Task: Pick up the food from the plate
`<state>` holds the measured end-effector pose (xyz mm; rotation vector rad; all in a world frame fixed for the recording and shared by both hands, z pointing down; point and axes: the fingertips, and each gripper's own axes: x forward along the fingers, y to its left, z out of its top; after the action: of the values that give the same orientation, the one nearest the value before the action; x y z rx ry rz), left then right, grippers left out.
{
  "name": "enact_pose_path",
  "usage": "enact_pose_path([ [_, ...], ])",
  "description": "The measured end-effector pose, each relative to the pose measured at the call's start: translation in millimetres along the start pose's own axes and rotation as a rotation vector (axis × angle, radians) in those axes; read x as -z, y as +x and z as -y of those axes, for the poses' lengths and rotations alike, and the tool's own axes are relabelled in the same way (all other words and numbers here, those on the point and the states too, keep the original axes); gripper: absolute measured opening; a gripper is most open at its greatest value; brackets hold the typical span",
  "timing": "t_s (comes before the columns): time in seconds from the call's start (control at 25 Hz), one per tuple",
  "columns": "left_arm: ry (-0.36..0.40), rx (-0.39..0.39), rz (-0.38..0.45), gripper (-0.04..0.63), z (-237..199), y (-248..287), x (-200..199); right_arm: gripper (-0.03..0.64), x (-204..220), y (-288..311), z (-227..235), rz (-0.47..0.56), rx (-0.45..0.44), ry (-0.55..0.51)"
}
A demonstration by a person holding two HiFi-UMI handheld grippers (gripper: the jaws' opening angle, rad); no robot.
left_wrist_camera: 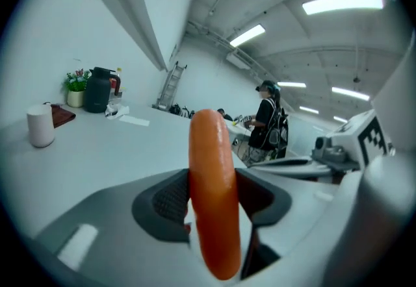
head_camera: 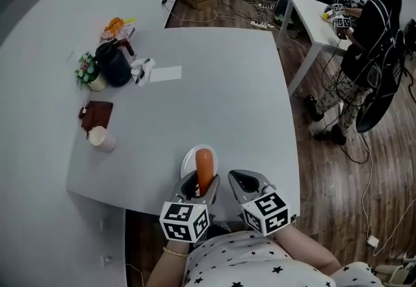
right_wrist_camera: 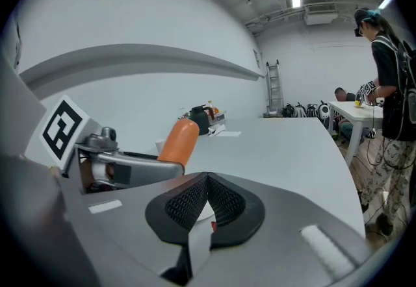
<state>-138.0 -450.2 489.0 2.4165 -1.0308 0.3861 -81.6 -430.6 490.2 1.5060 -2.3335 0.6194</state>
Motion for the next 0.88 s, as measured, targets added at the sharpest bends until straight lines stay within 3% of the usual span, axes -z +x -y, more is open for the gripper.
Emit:
enact_pose_path([
  [0.2,0.008,-0.025,0.115,0.216,17,-24,-17,-0.005,-6,-6,3,0.042,0.005,0.011],
  [0.88,0.002,-0.079,0.164,0.216,18,-34,-25,-0.005,-21,-21,-2,0.114,0.018,-0.046],
])
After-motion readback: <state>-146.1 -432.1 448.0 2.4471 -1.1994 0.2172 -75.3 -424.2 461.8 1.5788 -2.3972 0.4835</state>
